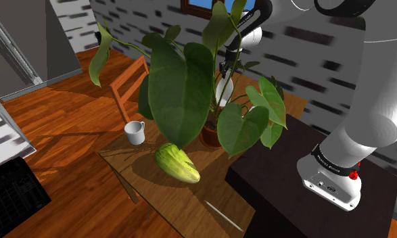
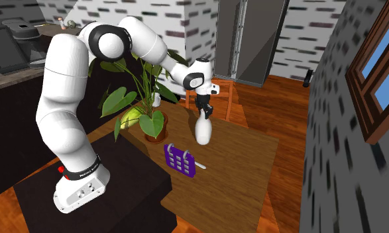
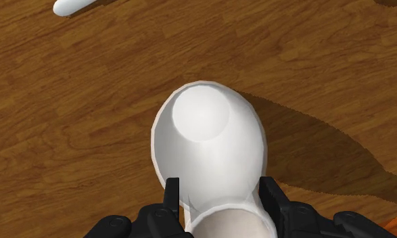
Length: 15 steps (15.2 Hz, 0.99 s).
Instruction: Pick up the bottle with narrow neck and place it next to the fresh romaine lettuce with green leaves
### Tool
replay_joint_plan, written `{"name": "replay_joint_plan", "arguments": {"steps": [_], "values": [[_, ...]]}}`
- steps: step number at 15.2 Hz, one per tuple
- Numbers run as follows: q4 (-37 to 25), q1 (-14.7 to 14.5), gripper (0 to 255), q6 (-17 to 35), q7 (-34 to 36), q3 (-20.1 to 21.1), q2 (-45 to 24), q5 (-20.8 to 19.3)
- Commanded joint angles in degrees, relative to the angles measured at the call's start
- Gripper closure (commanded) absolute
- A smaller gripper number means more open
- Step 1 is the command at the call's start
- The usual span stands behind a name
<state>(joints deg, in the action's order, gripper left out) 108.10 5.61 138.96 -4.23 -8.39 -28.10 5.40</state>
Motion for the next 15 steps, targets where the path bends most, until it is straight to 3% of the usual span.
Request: {"name": "replay_joint_plan", "arguments": {"steps": [1, 15], "values": [[0.0, -0.1, 255, -0.6, 0.1, -0.1, 0.5, -0.1], [-2.2, -0.6, 255, -9.1, 1.0, -0.9, 6.9, -1.5]]}}
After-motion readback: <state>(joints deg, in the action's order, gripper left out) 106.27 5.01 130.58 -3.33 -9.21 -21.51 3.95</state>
